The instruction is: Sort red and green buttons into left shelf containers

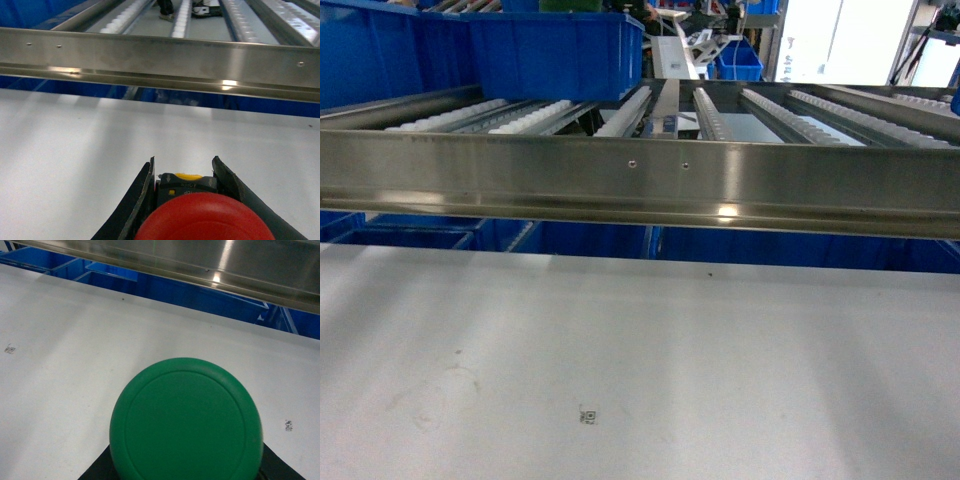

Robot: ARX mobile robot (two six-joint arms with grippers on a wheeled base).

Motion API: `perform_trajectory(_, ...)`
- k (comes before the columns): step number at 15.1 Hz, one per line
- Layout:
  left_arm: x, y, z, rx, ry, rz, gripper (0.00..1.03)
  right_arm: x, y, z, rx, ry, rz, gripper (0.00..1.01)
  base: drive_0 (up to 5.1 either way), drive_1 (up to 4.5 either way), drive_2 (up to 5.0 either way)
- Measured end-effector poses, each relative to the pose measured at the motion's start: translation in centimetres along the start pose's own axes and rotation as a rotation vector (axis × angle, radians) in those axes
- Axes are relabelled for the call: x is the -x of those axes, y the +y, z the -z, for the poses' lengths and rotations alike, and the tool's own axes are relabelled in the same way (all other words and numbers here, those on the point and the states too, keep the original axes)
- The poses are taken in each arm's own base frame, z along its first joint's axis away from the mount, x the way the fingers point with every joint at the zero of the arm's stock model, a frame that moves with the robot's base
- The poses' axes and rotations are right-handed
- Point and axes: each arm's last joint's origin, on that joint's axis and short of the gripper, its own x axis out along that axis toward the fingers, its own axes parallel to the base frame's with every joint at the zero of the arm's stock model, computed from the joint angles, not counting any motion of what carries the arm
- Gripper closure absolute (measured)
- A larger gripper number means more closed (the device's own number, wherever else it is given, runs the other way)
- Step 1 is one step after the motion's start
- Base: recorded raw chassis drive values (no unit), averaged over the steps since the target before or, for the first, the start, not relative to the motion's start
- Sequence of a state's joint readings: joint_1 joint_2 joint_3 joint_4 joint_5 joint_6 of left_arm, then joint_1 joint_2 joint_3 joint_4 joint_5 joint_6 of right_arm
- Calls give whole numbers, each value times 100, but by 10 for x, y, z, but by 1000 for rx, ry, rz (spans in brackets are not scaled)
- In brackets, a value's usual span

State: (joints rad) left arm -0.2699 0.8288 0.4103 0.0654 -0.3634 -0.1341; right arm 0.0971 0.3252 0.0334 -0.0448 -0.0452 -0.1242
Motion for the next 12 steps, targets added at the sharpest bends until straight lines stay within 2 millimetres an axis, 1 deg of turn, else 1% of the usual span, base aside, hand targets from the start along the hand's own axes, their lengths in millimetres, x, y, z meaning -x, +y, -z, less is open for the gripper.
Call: perform_trajectory(12, 0, 1, -1, 2, -4, -5, 73, 0, 0, 0, 0, 2, -3, 67, -454, 60, 405)
